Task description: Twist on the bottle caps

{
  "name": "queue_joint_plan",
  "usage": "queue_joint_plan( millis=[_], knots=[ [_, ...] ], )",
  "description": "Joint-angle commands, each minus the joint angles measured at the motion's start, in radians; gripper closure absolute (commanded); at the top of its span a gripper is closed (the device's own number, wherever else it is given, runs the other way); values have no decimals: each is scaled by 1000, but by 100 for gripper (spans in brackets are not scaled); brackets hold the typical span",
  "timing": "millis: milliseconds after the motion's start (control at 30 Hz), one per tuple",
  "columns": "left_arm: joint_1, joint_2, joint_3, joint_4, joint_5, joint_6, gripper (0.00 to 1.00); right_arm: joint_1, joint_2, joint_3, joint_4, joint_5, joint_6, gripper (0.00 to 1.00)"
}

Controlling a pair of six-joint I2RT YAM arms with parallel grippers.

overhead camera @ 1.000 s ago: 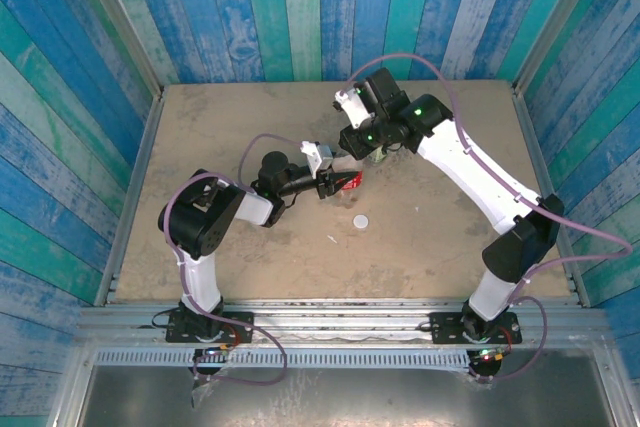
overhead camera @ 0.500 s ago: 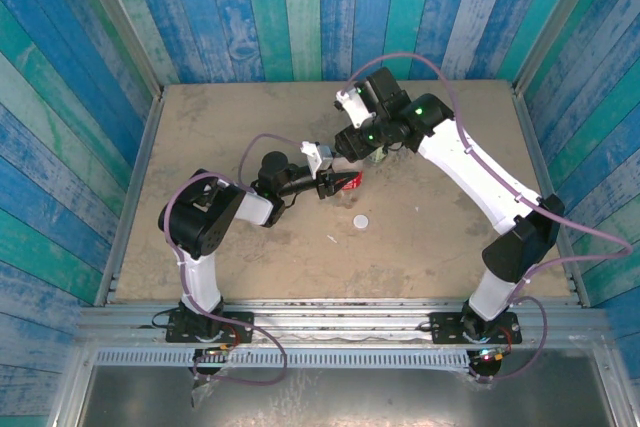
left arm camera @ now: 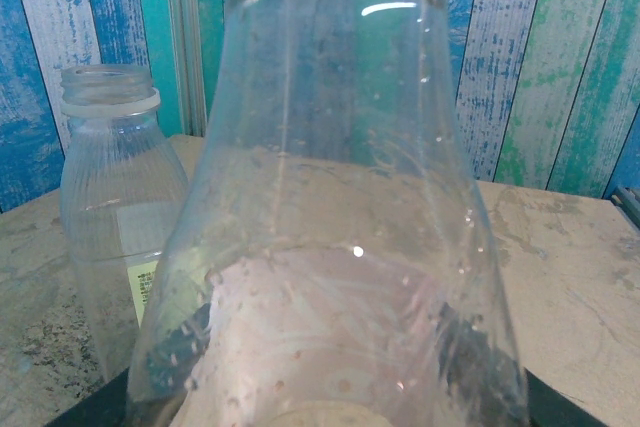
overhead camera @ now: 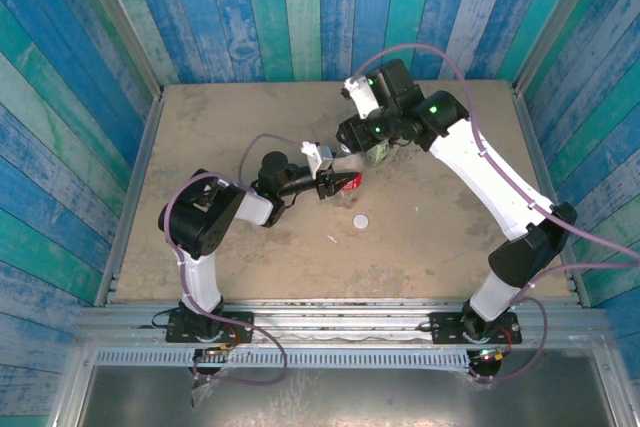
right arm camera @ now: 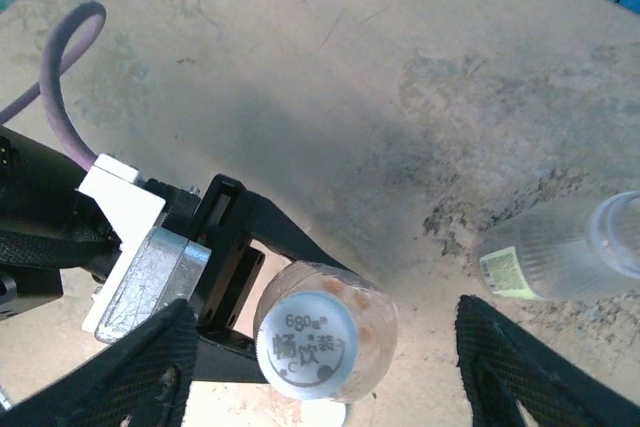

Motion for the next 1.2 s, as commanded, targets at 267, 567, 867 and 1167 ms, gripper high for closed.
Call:
queue_joint_plan(
  millis=[267,567,867,1167],
  knots=[
    [-9,62,-44,-166,28,-6,52,-31,-17,-58,22,-47,35,50],
    [-10,60,-45,-166,29,-5,52,-31,-8,-78,21,-46,31,54],
    [-9,59,-46,-166,30,-6,52,-31,0,-92,20,-42,28,56],
    [-9,57,-47,-169,30,-3,52,-31,8,-102,19,-38,28,59]
  ],
)
